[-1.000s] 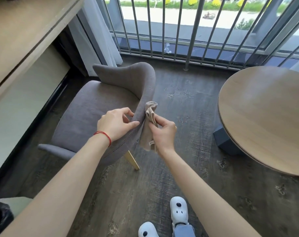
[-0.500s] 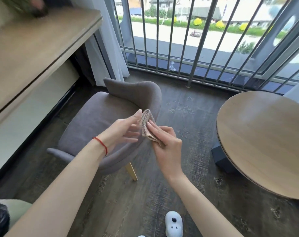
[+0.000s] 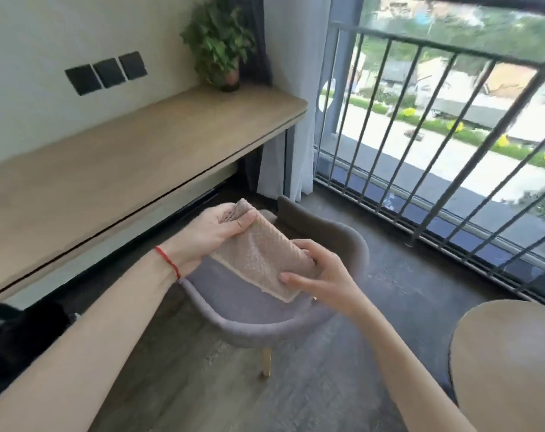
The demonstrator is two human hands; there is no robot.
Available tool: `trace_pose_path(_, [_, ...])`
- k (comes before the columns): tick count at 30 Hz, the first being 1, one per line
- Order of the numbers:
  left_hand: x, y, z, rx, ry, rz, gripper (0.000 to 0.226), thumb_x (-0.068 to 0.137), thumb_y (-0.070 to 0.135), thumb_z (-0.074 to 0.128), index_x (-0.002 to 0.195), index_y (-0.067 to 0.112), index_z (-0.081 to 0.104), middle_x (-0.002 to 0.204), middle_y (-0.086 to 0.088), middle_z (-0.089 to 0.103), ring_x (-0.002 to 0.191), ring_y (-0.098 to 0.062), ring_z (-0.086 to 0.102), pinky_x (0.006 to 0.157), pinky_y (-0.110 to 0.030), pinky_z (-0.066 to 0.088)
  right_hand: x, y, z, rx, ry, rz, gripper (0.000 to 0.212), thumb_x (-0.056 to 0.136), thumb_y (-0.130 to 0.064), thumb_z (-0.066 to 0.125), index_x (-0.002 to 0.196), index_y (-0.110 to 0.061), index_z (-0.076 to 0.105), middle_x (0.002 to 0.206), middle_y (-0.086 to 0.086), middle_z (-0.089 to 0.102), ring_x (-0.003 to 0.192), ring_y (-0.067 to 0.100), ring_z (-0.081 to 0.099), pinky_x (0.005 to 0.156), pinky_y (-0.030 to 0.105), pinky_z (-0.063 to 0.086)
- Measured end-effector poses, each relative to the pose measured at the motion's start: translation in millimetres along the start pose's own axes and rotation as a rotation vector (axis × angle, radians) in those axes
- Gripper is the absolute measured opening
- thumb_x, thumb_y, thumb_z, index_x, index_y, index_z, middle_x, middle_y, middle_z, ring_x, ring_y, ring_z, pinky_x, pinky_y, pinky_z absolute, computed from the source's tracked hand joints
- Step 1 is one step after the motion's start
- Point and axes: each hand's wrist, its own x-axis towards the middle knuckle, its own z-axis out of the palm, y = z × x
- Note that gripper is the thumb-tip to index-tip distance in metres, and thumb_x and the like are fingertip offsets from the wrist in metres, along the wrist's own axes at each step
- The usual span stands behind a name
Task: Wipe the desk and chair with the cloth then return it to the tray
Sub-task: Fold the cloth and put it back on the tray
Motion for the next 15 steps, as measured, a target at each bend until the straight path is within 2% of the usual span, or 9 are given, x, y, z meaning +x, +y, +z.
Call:
trace_pose_path(4, [-31.8, 0.5, -82.8, -0.155, 0.343, 0.012, 0.032, 0.083, 0.027, 0.062, 0.109, 0.012, 0.051, 0.102, -0.007, 0.062, 0.084, -0.014, 0.060, 0.067, -0.023, 0.050, 62.5, -57.0, 46.9, -0.012, -0.055, -0.076, 0.034, 0.071, -0.030, 0.080, 0.099, -0.027, 0.061, 0.090, -0.010, 0.066, 0.083, 0.006, 0.062, 0.073, 0.031, 0.054])
trace_pose_path(7, [-62.2, -5.1, -159.2, -0.414, 0.482, 0.097, 0.041, 0.081, 0.018, 0.064, 0.114, 0.020, 0.040, 0.097, -0.002, 0.066, 0.077, -0.009, 0.062, 0.058, -0.021, 0.051, 120.6, -105.5, 100.3, -0.009, -0.110, -0.145, 0.039, 0.069, -0.027, 0.083, 0.099, -0.024, 0.059, 0.092, -0.001, 0.068, 0.079, 0.012, 0.064, 0.071, 0.034, 0.055])
trace_pose_path(10, [-92.9, -16.2, -239.2, -0.403, 0.590, 0.141, 0.034, 0.075, 0.015, 0.070, 0.103, 0.020, 0.052, 0.095, 0.005, 0.068, 0.081, -0.009, 0.064, 0.058, -0.022, 0.050, 178.4, -146.0, 162.7, 0.018, -0.178, -0.168, 0.046, 0.065, -0.021, 0.085, 0.099, -0.017, 0.054, 0.095, 0.009, 0.068, 0.074, 0.012, 0.065, 0.066, 0.033, 0.056])
trace_pose_path(13, [-113.1, -26.9, -319.4, -0.322, 0.739, 0.198, 0.022, 0.075, 0.007, 0.073, 0.089, 0.019, 0.061, 0.093, 0.003, 0.067, 0.082, -0.008, 0.065, 0.054, -0.018, 0.051, 231.3, -181.4, 231.0, 0.025, -0.256, -0.221, 0.045, 0.066, -0.017, 0.084, 0.099, -0.012, 0.053, 0.089, 0.007, 0.070, 0.066, 0.003, 0.066, 0.056, 0.018, 0.054])
trace_pose_path(15, [-125.4, -33.0, -367.5, -0.292, 0.847, 0.209, 0.020, 0.075, 0.007, 0.074, 0.086, 0.018, 0.063, 0.089, 0.001, 0.067, 0.075, -0.008, 0.065, 0.048, -0.014, 0.048, 260.6, -204.2, 276.6, 0.011, -0.295, -0.245, 0.042, 0.066, -0.015, 0.084, 0.098, -0.011, 0.056, 0.083, 0.004, 0.070, 0.064, 0.003, 0.065, 0.054, 0.015, 0.053])
